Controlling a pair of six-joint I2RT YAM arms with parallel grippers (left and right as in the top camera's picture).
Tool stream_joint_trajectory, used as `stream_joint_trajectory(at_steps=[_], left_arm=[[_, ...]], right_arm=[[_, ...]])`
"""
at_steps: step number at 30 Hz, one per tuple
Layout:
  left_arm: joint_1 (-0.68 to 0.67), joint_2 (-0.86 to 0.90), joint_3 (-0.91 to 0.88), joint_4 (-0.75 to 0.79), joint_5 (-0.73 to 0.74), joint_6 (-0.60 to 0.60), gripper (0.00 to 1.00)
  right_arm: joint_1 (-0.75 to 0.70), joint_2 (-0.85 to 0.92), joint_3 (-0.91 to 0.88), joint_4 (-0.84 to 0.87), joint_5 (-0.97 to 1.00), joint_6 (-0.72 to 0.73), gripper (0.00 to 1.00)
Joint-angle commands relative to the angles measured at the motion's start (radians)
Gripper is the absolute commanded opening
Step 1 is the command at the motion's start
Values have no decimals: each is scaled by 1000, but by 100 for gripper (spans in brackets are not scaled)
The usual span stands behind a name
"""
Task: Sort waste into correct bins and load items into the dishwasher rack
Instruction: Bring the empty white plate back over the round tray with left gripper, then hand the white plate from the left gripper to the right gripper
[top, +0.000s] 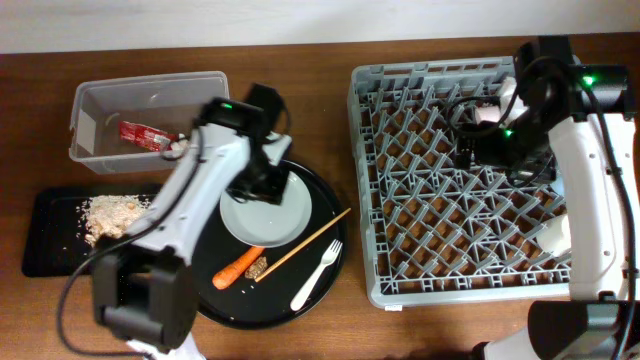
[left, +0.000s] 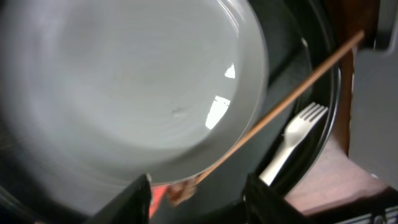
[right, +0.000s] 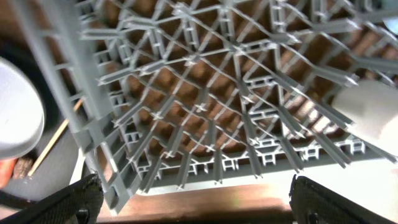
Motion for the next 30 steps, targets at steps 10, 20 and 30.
stream_joint_trajectory(at_steps=[10, 20, 30], left_arm=[[603, -291, 58, -95, 52, -80, 72], [648, -291, 58, -109, 58, -80, 73], [648, -291, 58, -109, 58, -80, 73]], right_arm=[[530, 45, -5, 409, -42, -45, 99], [703, 368, -5, 498, 58, 121, 97], [704, 555, -5, 517, 13, 146, 68]])
